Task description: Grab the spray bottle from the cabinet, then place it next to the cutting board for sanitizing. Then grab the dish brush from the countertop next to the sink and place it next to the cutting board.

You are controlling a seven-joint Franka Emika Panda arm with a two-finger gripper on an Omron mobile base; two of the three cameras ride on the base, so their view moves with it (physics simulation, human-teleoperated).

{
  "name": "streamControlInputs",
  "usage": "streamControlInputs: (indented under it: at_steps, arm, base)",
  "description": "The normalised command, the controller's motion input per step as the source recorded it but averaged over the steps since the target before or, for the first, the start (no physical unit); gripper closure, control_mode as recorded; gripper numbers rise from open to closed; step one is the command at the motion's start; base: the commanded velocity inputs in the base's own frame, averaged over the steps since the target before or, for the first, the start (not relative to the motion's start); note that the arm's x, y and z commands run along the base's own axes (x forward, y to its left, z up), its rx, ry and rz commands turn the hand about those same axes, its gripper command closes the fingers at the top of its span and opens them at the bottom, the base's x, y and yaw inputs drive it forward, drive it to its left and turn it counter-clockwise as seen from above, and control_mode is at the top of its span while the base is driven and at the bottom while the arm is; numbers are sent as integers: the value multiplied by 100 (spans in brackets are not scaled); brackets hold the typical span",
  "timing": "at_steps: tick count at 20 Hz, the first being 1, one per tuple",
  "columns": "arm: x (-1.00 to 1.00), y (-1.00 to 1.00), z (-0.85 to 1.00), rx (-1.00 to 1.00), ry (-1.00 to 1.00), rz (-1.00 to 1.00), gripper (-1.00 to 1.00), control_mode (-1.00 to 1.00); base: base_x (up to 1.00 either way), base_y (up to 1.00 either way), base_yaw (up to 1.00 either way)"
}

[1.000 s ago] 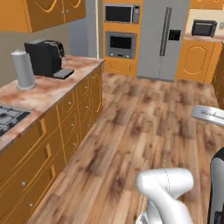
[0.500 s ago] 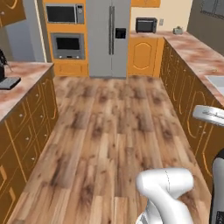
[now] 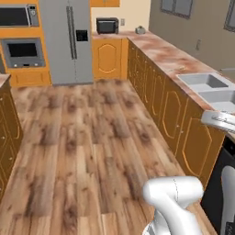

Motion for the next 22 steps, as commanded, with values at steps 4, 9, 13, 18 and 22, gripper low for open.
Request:
streamControlInputs:
  at_steps: [4, 9, 13, 18, 22]
  arm:
    - [0, 0, 0, 0, 0, 0, -100, 100]
    - [0, 0, 0, 0, 0, 0, -100, 100]
    - [0, 0, 0, 0, 0, 0, -100, 100]
    - [0, 0, 0, 0, 0, 0, -100, 100]
    - [0, 0, 0, 0, 0, 0, -100, 100]
  base:
    - [0, 9, -59]
    - [0, 86, -57]
    - [11, 83, -55]
    - [76, 74, -33]
    - [100, 18, -4]
